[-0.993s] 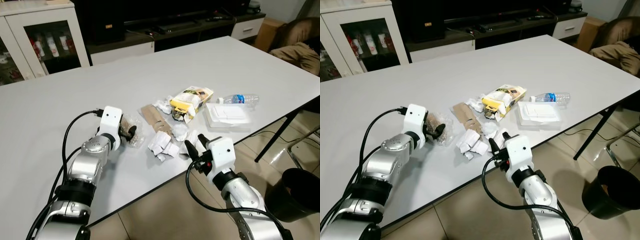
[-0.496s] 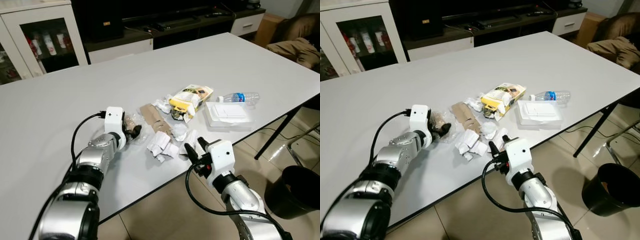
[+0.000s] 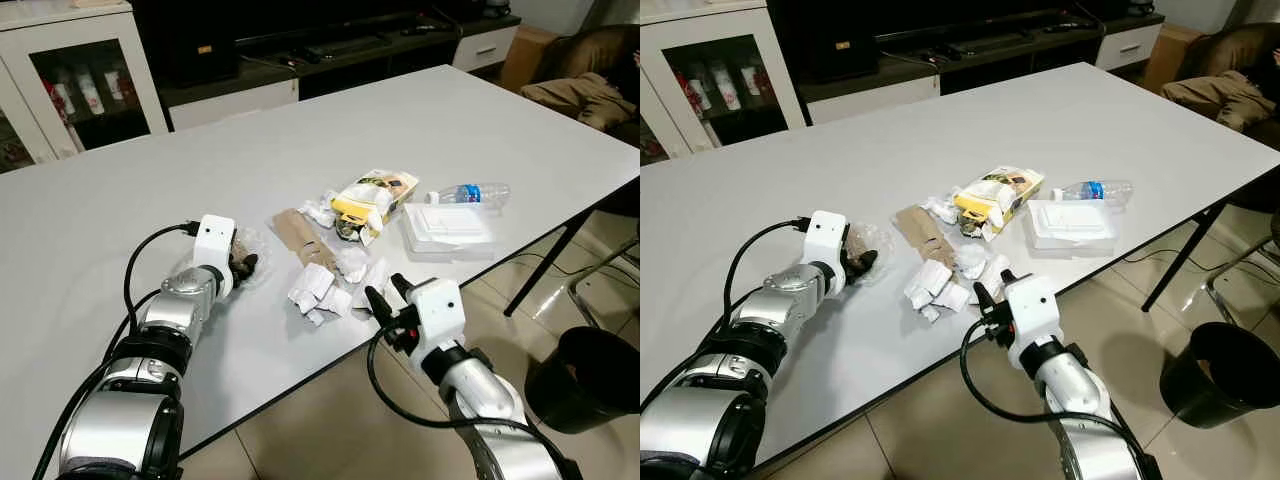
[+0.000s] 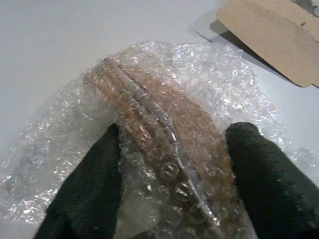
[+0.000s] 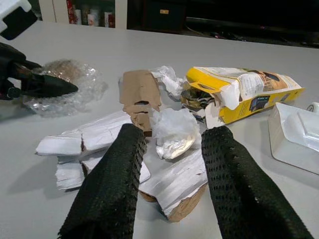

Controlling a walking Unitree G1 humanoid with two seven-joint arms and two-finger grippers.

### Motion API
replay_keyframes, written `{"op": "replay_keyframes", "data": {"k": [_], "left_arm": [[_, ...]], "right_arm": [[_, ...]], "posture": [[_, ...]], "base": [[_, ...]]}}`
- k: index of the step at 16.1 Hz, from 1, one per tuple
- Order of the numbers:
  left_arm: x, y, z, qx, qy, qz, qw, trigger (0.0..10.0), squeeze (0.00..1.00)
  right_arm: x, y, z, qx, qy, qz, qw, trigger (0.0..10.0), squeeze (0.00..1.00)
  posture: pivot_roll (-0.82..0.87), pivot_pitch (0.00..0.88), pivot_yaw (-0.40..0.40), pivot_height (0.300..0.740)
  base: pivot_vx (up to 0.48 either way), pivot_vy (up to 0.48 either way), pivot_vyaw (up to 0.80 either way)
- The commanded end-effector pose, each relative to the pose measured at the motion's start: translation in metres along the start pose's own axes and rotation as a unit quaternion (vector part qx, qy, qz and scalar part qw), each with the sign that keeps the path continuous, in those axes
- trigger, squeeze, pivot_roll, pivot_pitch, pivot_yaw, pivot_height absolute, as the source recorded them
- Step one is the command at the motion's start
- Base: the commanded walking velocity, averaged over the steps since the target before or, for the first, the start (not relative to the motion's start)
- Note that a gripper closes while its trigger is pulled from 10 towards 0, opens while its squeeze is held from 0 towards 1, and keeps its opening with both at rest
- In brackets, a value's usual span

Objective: Picking trash to rubbish bin

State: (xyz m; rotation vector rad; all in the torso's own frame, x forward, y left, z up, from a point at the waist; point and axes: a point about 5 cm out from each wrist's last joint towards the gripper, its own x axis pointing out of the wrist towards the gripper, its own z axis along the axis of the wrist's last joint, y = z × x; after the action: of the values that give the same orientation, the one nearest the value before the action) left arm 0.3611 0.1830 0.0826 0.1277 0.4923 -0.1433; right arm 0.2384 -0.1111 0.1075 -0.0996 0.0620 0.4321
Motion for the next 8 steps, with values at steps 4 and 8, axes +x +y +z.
{"op": "replay_keyframes", "data": {"k": [4, 8], "left_arm": [[-0.0037, 0.0060, -0.0368, -0.022, 0.066, 0.005, 0.998, 0.0, 0.00], [-0.0047, 0.0055, -0.0397, -0.013, 0.064, -0.005, 0.998, 0.0, 0.00]], "right_arm": [[0.0062, -0.0018, 0.0013, -0.005, -0.003, 0.002, 1.000, 10.0, 0.00], [0.0088, -0.0049, 0.0013, -0.003, -0.004, -0.007, 1.000, 10.0, 0.00]], "posture": [[-0.12, 0.000, -0.006, 0.740], [-0.10, 0.000, -0.013, 0.740]], "base": [[0.000, 0.000, 0.00], [0.000, 0.000, 0.00]]}}
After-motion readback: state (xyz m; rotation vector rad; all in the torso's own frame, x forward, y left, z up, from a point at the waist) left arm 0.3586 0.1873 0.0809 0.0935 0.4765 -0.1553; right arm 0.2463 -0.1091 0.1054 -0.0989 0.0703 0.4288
